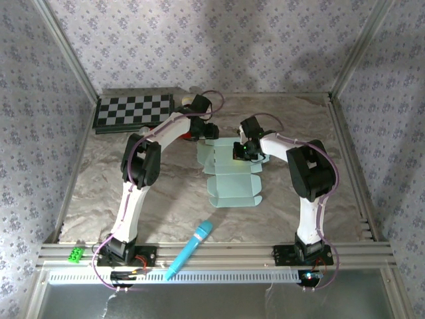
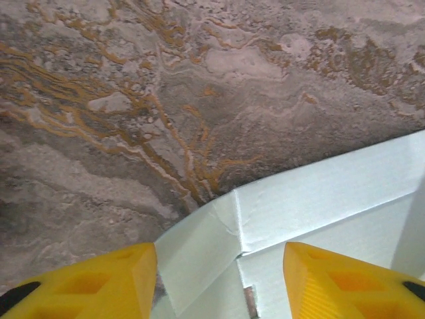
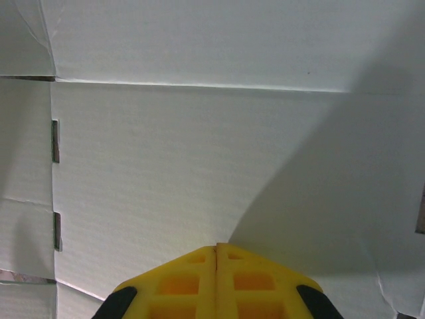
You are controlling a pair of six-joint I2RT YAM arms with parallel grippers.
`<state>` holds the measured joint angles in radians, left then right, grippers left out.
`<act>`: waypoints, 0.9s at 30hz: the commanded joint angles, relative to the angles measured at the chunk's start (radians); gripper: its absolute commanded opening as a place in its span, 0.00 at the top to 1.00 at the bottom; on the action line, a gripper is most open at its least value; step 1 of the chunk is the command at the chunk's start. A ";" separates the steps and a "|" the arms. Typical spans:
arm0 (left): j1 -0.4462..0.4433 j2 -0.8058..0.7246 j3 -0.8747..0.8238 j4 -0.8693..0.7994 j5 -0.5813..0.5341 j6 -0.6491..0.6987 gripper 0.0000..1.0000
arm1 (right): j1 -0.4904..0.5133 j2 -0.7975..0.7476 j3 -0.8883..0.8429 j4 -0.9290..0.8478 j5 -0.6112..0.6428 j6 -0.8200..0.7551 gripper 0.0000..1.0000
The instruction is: Fold the paper box
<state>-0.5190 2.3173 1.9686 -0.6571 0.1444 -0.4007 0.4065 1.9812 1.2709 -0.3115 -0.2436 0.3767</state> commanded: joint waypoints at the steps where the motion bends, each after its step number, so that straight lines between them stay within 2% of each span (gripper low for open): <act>1: -0.016 -0.067 -0.045 0.022 -0.078 0.021 0.44 | 0.006 0.045 0.008 -0.051 0.027 0.006 0.99; 4: -0.017 -0.050 -0.032 -0.002 -0.106 0.013 0.40 | 0.007 0.045 0.008 -0.051 0.024 0.008 0.99; 9: -0.019 0.015 0.046 -0.072 -0.040 0.017 0.40 | 0.007 0.045 0.010 -0.051 0.024 0.007 0.99; 14: -0.019 0.046 0.076 -0.092 -0.002 0.017 0.46 | 0.007 0.051 0.008 -0.053 0.022 0.006 0.99; 22: -0.019 0.057 0.105 -0.120 -0.038 0.007 0.46 | 0.010 0.056 0.005 -0.046 0.014 0.011 0.99; 27: -0.026 0.031 0.079 -0.094 -0.086 0.006 0.41 | 0.011 0.059 0.008 -0.047 0.013 0.011 0.99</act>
<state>-0.5343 2.3631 2.0346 -0.7403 0.0944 -0.3935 0.4084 1.9903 1.2816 -0.3107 -0.2443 0.3771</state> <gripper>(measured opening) 0.581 0.058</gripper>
